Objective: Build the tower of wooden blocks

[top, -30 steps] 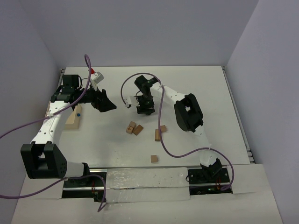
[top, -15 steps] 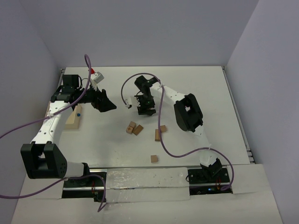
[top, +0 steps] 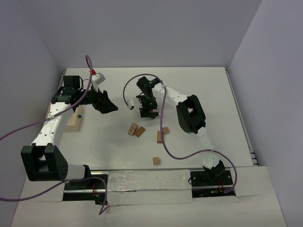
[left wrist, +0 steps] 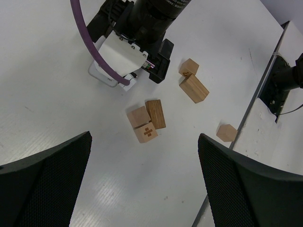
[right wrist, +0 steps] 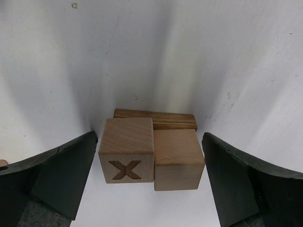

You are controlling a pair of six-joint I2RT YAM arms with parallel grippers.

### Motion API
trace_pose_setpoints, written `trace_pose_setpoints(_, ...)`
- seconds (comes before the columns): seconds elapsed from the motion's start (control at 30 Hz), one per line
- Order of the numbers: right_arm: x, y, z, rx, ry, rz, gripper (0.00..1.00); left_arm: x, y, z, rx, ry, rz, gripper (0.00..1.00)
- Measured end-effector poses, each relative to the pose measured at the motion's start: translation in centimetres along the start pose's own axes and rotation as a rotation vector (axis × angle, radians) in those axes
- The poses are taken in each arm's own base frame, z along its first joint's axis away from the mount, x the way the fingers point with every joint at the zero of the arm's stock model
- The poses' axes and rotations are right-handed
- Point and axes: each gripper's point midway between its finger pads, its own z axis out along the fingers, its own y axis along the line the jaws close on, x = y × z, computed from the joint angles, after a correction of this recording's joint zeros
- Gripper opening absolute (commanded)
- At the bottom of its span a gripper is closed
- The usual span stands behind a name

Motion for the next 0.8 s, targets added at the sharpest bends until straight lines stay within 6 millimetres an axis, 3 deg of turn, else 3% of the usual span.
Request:
trace_pose_setpoints(0.2, -0.7, -0.1, -0.4, -0.001, -0.029, 0.024, 1.00, 0.0, 0.0, 0.0, -0.001, 0.000, -0.001, 0.99)
trace_pose_setpoints(0.5, -3.7, -1.0, -4.4, 0.048, -0.144, 0.042, 1.00, 0.0, 0.0, 0.0, -0.001, -0.002, -0.012, 0.99)
trace_pose_setpoints(0.67, -5.3, -0.5, -7.9, 0.068, -0.203, 0.045, 1.00, -0.2, 0.0, 0.0, -0.004, -0.006, -0.018, 0.99)
trace_pose_setpoints(0.8, -7.0, -0.2, -12.7, 0.141, -0.293, 0.097, 1.00, -0.5, 0.6, 0.0, -0.041, -0.027, -0.028, 0.96)
